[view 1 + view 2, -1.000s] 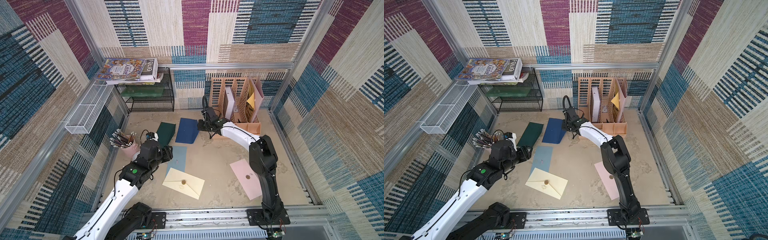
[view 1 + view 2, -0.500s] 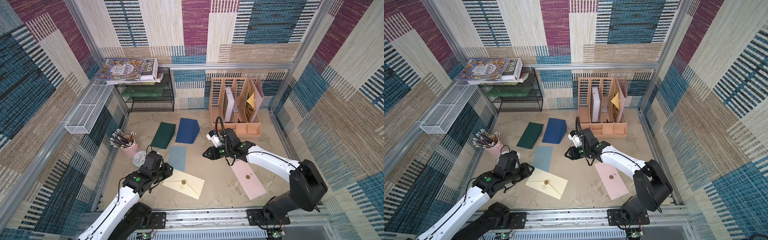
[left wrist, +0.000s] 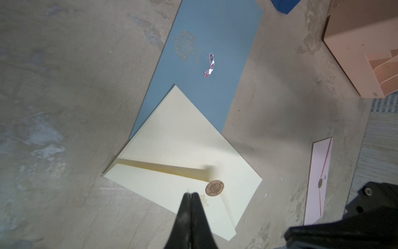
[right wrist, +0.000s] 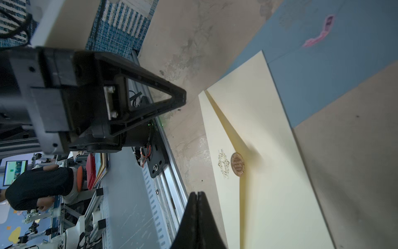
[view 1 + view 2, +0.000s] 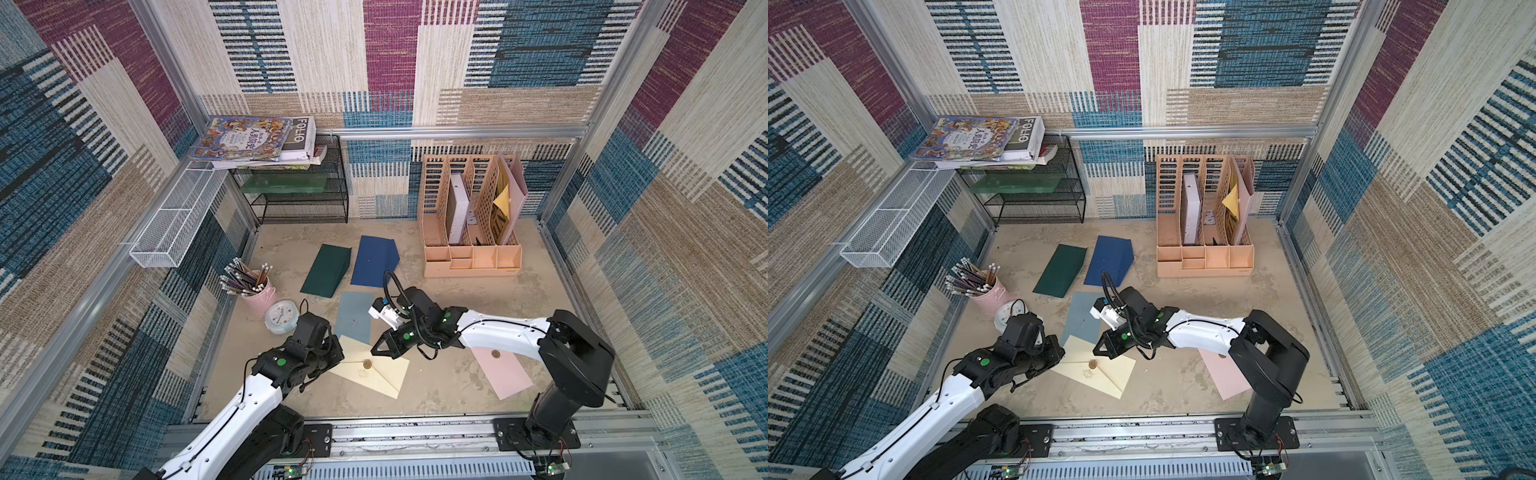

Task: Open the envelope
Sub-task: Adjust the envelope at the center of the board.

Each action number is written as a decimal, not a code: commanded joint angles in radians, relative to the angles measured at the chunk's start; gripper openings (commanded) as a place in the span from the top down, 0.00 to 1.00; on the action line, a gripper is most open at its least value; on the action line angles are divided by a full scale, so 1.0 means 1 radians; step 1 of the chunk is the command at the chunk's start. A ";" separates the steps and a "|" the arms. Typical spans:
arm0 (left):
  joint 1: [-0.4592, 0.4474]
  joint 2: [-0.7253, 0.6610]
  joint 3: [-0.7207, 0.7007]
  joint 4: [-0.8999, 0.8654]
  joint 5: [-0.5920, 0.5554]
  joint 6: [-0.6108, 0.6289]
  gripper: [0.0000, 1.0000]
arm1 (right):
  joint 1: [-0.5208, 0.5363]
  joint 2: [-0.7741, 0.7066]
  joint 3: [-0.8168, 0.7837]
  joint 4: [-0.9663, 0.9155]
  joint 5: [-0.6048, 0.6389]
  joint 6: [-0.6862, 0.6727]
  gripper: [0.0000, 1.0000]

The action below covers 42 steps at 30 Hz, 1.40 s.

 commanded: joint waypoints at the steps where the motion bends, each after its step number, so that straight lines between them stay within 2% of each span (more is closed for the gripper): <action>1: 0.000 -0.001 -0.007 0.005 -0.010 -0.004 1.00 | 0.013 0.058 0.023 0.046 -0.046 0.021 1.00; 23: -0.002 0.063 -0.045 0.097 0.041 -0.013 0.97 | -0.004 0.255 0.056 0.070 -0.037 0.033 1.00; 35: -0.012 0.123 -0.042 0.138 0.064 -0.006 0.95 | 0.025 0.367 0.171 -0.206 0.228 -0.023 1.00; 42: -0.012 0.130 -0.048 0.141 0.058 -0.001 0.94 | 0.034 0.431 0.194 -0.312 0.367 -0.007 1.00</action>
